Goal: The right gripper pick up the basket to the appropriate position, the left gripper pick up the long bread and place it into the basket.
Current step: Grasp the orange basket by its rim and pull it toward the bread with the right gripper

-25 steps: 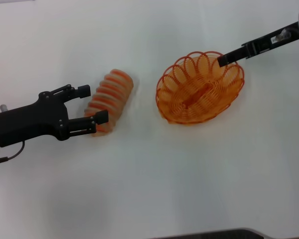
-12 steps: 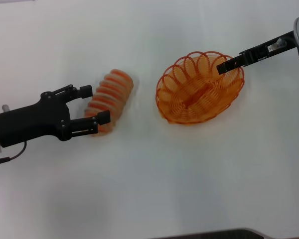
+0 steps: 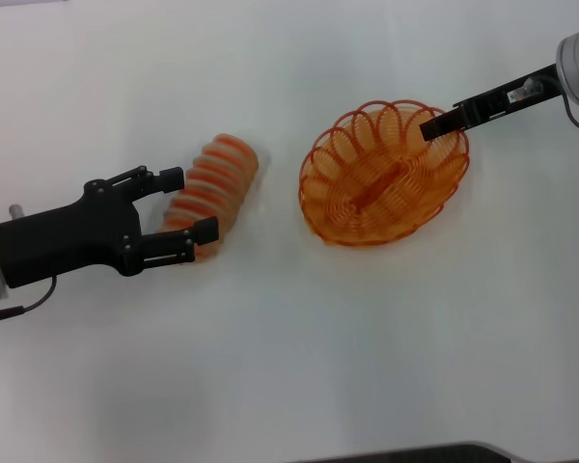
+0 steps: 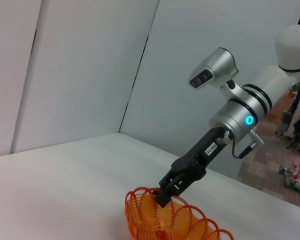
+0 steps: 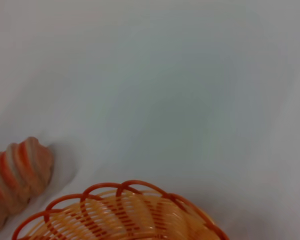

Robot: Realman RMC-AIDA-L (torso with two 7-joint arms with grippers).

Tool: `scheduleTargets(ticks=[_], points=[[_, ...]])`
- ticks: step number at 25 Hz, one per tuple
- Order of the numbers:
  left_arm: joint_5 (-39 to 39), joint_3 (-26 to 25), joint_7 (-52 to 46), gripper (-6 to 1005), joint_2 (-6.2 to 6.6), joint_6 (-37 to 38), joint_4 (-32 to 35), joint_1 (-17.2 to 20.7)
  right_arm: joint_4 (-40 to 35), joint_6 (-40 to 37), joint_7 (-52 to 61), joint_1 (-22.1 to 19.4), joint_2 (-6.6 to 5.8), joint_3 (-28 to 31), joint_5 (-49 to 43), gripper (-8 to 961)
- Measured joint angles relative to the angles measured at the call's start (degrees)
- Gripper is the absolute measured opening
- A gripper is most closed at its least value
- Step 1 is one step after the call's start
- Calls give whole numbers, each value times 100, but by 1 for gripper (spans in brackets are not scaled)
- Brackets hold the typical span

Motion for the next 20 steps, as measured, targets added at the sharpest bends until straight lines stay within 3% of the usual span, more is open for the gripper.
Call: scheduleTargets(ticks=[1,4,20], points=[[0,1,6,901,-3,1,0,5,4,17,6,0,2,-11,0,540],[0,1,23,901,-8,3,-8,17,76,65,29,14,3,-40,0,333],[0,-20,107,901,-16,2,-18,41,182,-113,259,-1,-62,211,43,86]])
